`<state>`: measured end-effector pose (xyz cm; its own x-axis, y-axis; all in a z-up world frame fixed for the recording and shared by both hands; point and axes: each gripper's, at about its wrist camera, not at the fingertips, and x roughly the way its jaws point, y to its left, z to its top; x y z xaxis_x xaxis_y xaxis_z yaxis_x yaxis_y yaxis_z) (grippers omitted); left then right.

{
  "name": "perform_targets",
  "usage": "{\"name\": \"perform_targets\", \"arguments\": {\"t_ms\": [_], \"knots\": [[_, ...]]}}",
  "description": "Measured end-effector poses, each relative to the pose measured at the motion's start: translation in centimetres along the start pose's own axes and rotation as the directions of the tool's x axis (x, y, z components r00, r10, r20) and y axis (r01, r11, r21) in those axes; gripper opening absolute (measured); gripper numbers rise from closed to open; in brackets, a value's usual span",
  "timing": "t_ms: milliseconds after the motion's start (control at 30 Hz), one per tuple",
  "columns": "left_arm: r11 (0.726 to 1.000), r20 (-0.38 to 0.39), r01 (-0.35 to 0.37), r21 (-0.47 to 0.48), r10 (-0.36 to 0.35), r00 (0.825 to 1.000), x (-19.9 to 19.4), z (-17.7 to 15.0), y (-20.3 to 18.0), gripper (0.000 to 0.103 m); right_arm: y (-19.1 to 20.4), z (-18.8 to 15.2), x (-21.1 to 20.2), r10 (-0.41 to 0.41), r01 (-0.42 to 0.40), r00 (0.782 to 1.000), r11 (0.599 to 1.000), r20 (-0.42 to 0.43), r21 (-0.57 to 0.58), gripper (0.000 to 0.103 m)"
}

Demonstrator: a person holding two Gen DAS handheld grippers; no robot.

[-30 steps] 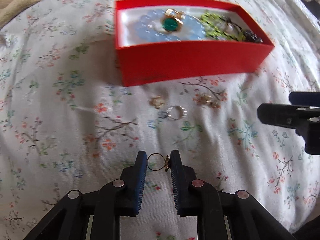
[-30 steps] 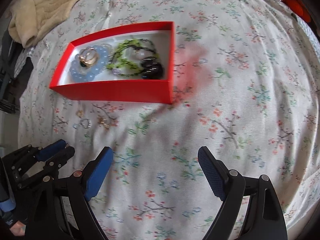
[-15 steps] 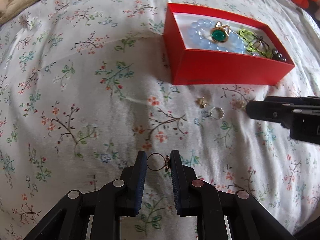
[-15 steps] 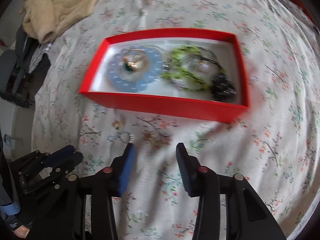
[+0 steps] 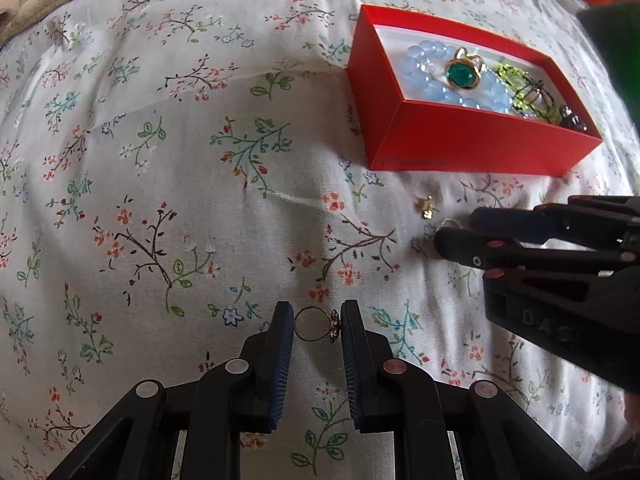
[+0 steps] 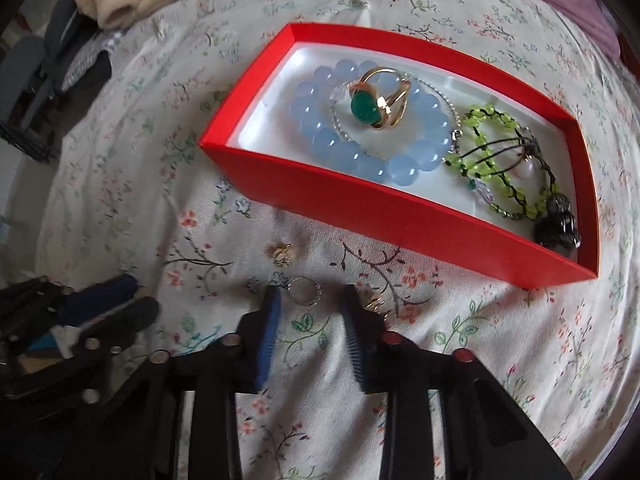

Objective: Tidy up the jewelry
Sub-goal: 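Grasp the silver ring with the right tool while the left tool holds the gold ring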

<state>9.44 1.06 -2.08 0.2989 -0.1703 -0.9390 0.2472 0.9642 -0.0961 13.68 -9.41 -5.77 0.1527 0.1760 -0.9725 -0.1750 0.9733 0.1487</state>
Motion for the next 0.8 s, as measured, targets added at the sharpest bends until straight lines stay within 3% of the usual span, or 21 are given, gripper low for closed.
{"name": "perform_targets", "arguments": {"t_ms": [133, 467, 500, 800], "knots": [[1.0, -0.004, -0.006, -0.013, 0.006, 1.0, 0.1, 0.2, 0.4, 0.018, 0.7, 0.1, 0.2, -0.043, 0.043, 0.999, 0.999, 0.012, -0.03, 0.019], [0.999, 0.0, -0.023, -0.032, 0.023, 1.0, 0.2, 0.3, 0.8, 0.018, 1.1, -0.2, -0.3, -0.056, 0.057, 0.998, 0.997, 0.022, -0.053, 0.013], [0.999, 0.001, -0.023, -0.034, 0.023, 1.0, 0.2, 0.3, 0.8, 0.018, 1.1, -0.2, -0.3, -0.055, 0.056, 0.998, 0.997, 0.02, -0.053, 0.008], [0.999, 0.008, -0.01, -0.046, 0.01, 1.0, -0.1, 0.2, 1.0, 0.018, -0.7, -0.9, -1.8, -0.004, 0.005, 0.999, 1.0, 0.038, -0.017, 0.009]]}}
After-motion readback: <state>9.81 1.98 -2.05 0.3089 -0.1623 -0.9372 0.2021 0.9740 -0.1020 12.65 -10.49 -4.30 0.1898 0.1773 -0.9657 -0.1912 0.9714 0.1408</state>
